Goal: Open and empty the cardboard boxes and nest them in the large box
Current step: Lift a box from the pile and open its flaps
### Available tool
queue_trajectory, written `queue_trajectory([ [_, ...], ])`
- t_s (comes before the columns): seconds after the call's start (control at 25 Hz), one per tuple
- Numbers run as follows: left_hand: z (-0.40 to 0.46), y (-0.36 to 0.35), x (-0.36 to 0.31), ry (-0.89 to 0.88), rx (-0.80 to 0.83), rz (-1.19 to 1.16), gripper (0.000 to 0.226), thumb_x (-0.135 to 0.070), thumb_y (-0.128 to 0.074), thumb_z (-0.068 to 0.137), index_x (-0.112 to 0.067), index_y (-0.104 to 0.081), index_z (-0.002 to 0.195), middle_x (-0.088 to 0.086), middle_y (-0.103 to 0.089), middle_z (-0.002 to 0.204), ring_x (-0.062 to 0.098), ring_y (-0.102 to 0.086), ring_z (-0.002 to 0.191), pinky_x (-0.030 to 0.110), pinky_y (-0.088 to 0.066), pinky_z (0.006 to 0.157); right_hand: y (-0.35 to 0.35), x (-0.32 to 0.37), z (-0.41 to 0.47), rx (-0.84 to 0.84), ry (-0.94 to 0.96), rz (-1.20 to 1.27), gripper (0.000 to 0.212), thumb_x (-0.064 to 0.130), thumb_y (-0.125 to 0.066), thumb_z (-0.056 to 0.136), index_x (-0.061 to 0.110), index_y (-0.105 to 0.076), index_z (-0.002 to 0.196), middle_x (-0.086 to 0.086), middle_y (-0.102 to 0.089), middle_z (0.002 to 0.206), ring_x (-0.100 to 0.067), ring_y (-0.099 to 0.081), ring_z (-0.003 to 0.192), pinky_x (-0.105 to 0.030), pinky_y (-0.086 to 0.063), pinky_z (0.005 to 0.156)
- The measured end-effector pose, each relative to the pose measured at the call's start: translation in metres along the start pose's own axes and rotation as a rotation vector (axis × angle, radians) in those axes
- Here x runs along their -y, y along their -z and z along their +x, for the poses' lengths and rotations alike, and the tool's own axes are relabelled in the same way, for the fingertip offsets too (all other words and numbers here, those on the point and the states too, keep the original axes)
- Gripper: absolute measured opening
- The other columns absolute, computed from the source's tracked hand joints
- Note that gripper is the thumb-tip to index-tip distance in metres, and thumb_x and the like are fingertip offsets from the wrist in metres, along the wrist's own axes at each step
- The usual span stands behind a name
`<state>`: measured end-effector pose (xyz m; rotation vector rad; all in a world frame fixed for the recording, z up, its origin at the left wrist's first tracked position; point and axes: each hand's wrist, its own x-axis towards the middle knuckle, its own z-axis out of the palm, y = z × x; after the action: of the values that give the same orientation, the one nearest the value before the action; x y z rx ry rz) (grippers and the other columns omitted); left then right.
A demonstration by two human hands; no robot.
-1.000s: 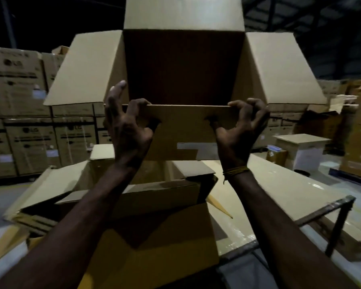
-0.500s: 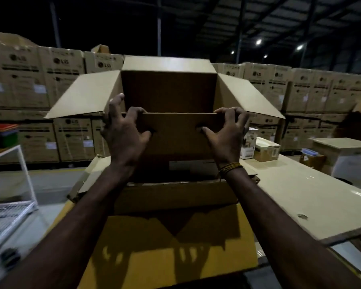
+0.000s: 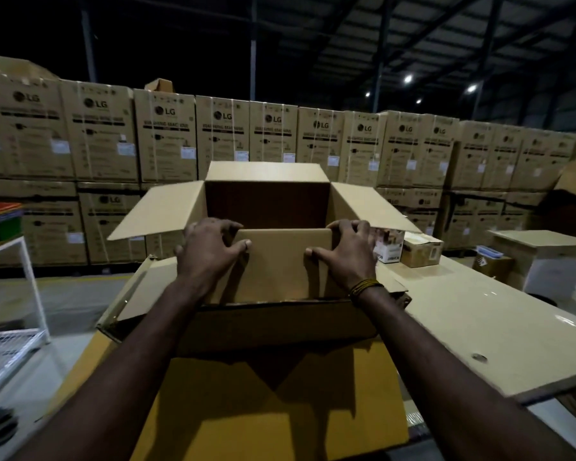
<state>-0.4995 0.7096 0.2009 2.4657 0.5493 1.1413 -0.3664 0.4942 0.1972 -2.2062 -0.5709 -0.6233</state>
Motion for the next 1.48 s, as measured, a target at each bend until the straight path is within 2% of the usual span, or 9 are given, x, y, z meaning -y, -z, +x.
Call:
queue_trajectory([
  [0.2,-0.004,-0.022,0.019,0.100,0.124,0.015,0.047,-0.056,-0.071,0.081,-0.037,-0.065,0.123,-0.003,-0.068,0.119,0.023,-0.059,0.108,0.048,-0.054,0.086,-0.018,-0.012,0.003,0.203,-0.076,-0.110,0.068,0.057,-0.080,0.070,0.029,-0.053,0.126,-0.007,-0.036,0.138,-0.033,-0.040,0.127,-0.054,-0.045,0.100],
  [0.32,-0.005,-0.029,0.029,0.159,0.330,0.003,0.042,-0.048,-0.068,0.087,-0.030,-0.065,0.125,-0.002,-0.067,0.123,0.018,-0.062,0.103,0.038,-0.054,0.088,-0.033,-0.026,0.008,0.417,-0.102,-0.192,0.066,0.068,-0.068,0.075,0.030,-0.054,0.128,-0.007,-0.042,0.137,-0.033,-0.049,0.121,-0.053,-0.047,0.099],
  [0.4,-0.014,-0.039,0.038,0.196,0.521,0.001,0.040,-0.049,-0.063,0.090,-0.030,-0.064,0.126,-0.001,-0.062,0.132,0.019,-0.059,0.112,0.043,-0.050,0.096,-0.046,-0.036,0.004,0.579,-0.094,-0.233,0.063,0.073,-0.057,0.080,0.032,-0.055,0.127,-0.006,-0.048,0.137,-0.030,-0.053,0.118,-0.052,-0.048,0.098],
  [0.48,-0.020,-0.048,0.043,0.199,0.581,0.076,0.045,-0.055,-0.056,0.092,-0.037,-0.057,0.133,-0.003,-0.054,0.143,0.023,-0.049,0.127,0.052,-0.042,0.103,-0.055,-0.043,-0.001,0.640,-0.083,-0.291,0.063,0.073,-0.045,0.087,0.035,-0.048,0.137,-0.007,-0.045,0.144,-0.035,-0.046,0.128,-0.056,-0.042,0.102],
  [0.64,-0.018,-0.051,0.031,0.184,0.583,0.210,0.051,-0.058,-0.045,0.097,-0.040,-0.043,0.144,-0.001,-0.037,0.156,0.031,-0.022,0.147,0.070,-0.009,0.113,-0.057,-0.044,-0.001,0.637,-0.066,-0.365,0.065,0.072,-0.036,0.092,0.037,-0.039,0.146,-0.008,-0.037,0.152,-0.043,-0.030,0.139,-0.060,-0.035,0.107],
  [0.72,-0.021,-0.056,0.024,0.152,0.599,0.244,0.055,-0.060,-0.041,0.097,-0.039,-0.039,0.148,0.000,-0.030,0.160,0.033,-0.015,0.150,0.072,-0.004,0.112,-0.056,-0.045,-0.003,0.625,-0.061,-0.358,0.064,0.072,-0.037,0.091,0.038,-0.040,0.145,-0.006,-0.039,0.152,-0.040,-0.031,0.139,-0.059,-0.036,0.106],
  [0.92,-0.026,-0.075,-0.003,0.055,0.633,0.229,0.058,-0.063,-0.041,0.095,-0.040,-0.037,0.148,0.000,-0.027,0.161,0.032,-0.016,0.150,0.066,-0.008,0.116,-0.045,-0.053,-0.013,0.526,-0.055,-0.240,0.058,0.066,-0.050,0.090,0.035,-0.049,0.139,-0.001,-0.042,0.150,-0.026,-0.043,0.133,-0.050,-0.043,0.104],
  [1.16,-0.029,-0.121,-0.059,-0.083,0.657,0.186,0.052,-0.062,-0.046,0.094,-0.042,-0.043,0.142,0.001,-0.035,0.156,0.029,-0.028,0.145,0.060,-0.019,0.114,-0.017,-0.086,-0.017,0.526,0.036,-0.109,0.045,0.050,-0.054,0.096,0.030,-0.055,0.137,-0.001,-0.042,0.149,-0.018,-0.042,0.134,-0.036,-0.039,0.108],
  [1.48,-0.047,-0.174,-0.151,-0.106,0.612,0.103,0.048,-0.054,-0.051,0.094,-0.040,-0.047,0.140,0.000,-0.045,0.149,0.023,-0.041,0.135,0.054,-0.030,0.111,0.037,-0.179,-0.021,0.454,0.102,0.079,0.038,0.039,-0.056,0.098,0.024,-0.061,0.133,0.003,-0.059,0.129,-0.008,-0.057,0.112,-0.020,-0.046,0.091],
])
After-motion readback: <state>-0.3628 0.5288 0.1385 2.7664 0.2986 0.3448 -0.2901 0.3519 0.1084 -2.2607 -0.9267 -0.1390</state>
